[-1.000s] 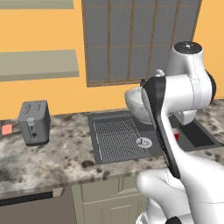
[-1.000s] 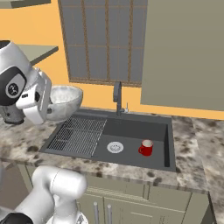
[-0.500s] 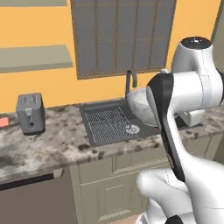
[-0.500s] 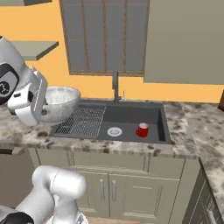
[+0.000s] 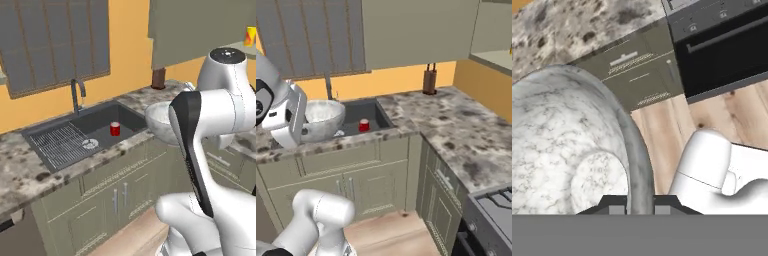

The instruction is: Pick the mug and place it in the sink. Pick the bowl and place it in the open cabinet and then close the cabinet.

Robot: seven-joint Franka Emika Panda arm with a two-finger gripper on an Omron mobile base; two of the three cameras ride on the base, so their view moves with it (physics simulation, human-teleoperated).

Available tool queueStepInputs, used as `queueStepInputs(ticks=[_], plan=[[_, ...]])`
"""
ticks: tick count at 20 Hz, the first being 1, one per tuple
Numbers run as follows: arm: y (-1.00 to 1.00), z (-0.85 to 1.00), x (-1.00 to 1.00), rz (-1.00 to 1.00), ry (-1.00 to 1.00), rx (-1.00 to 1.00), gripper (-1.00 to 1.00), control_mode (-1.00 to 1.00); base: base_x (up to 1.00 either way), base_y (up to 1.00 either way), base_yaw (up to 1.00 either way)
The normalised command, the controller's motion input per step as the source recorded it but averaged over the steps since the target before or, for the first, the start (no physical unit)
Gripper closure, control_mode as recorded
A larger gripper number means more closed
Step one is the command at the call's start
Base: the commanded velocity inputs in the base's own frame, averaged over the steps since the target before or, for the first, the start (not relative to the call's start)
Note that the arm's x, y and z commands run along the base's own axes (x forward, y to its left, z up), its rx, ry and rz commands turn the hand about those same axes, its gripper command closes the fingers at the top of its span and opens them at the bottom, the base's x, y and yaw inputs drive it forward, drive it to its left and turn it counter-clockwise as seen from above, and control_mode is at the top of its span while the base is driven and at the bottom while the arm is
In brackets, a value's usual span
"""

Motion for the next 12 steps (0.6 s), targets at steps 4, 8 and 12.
queueStepInputs(ticks=[4, 8, 12], plan=[[0.0, 0.0, 0.0, 0.0, 0.0, 0.0, 1.0, 1.0, -0.09, -0.21, -0.69], [0.0, 0.0, 0.0, 0.0, 0.0, 0.0, 1.0, 1.0, -0.02, -0.06, -0.5], [0.0, 0.0, 0.0, 0.0, 0.0, 0.0, 1.0, 1.0, 0.24, -0.16, -0.33]])
